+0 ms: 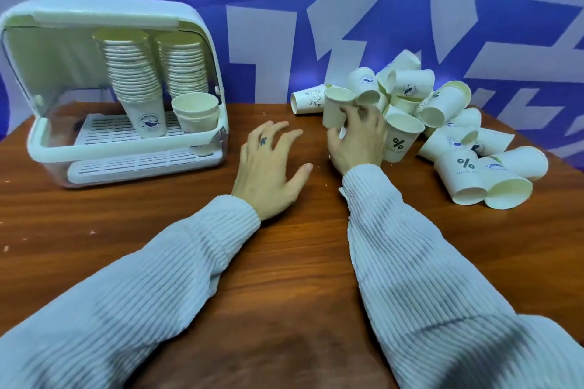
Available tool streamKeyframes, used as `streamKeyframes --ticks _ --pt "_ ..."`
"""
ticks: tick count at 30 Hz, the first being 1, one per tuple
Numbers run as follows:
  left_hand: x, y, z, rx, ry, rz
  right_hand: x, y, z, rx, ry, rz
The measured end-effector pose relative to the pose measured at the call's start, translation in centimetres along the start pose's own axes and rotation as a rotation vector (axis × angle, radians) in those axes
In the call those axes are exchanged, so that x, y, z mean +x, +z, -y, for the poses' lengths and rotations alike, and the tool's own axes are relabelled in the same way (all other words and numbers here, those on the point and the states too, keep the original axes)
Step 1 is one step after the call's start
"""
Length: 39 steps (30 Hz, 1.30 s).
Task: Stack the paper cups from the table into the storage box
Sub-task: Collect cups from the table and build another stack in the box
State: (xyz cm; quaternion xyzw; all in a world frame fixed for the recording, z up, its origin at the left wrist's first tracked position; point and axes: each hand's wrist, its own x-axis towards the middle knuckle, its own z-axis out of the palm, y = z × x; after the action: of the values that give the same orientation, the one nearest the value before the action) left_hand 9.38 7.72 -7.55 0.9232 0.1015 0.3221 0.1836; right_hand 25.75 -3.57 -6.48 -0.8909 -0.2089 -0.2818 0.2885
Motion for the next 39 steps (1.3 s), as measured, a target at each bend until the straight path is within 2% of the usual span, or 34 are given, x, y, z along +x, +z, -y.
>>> streamKeyframes --ticks 3,5,7,10,12,14,16,17,19,22,25,29,33,36,39 --pt "0.0 -0.4 -0.1 -0.046 -0.027 0.041 -0.3 0.2 0.1 -0.153 0.037 0.213" --pt "0.0 -0.5 -0.2 -0.066 -0.021 0.049 -0.6 -0.6 0.8 -0.207 -0.006 0.223" --pt "0.0 -0.5 -0.3 -0.087 -0.024 0.084 -1.1 -1.5 1.9 0.053 0.043 0.177" --pt "-0.1 -0.7 -0.5 -0.198 -0.050 0.172 -3.0 -2.2 4.3 0.776 0.200 0.273" --pt "-0.1 -0.9 -0.6 -0.290 -0.089 0.156 -4.2 -2.3 5.8 0.933 0.165 0.360" --pt "0.0 -1.1 -0.5 -0.322 -0.113 0.079 -4.0 -2.6 5.9 0.829 0.104 0.230" --pt "-0.1 -1.3 -0.5 -0.317 -0.122 0.042 -2.6 -3.2 4.4 0.559 0.092 -0.030" --pt "-0.1 -1.4 -0.6 -0.322 -0.116 0.042 -1.8 -3.6 3.1 0.389 0.101 -0.099" --pt "-0.2 -1.3 -0.7 -0.334 -0.092 0.059 -0.7 -4.2 0.2 0.114 0.172 -0.026" --pt "-0.3 -1.3 -1.0 -0.323 -0.051 0.091 -0.3 -4.1 -3.3 -0.044 0.258 0.156" --pt "-0.3 -1.8 -1.4 -0.301 -0.062 0.081 0.3 -4.3 -3.8 0.017 0.255 0.047" --pt "0.2 -4.0 -1.2 -0.272 -0.049 -0.053 -0.3 -4.3 0.1 0.410 0.058 -0.104" --pt "0.6 -7.3 0.7 -0.285 -0.059 -0.250 -1.4 -4.0 5.8 0.734 -0.074 0.009" --pt "0.5 -10.4 2.9 -0.284 -0.107 -0.446 -1.2 -4.1 9.9 0.820 -0.201 0.085" --pt "0.8 -13.3 5.2 -0.333 -0.197 -0.624 0.3 -3.6 14.0 0.706 -0.391 0.129"
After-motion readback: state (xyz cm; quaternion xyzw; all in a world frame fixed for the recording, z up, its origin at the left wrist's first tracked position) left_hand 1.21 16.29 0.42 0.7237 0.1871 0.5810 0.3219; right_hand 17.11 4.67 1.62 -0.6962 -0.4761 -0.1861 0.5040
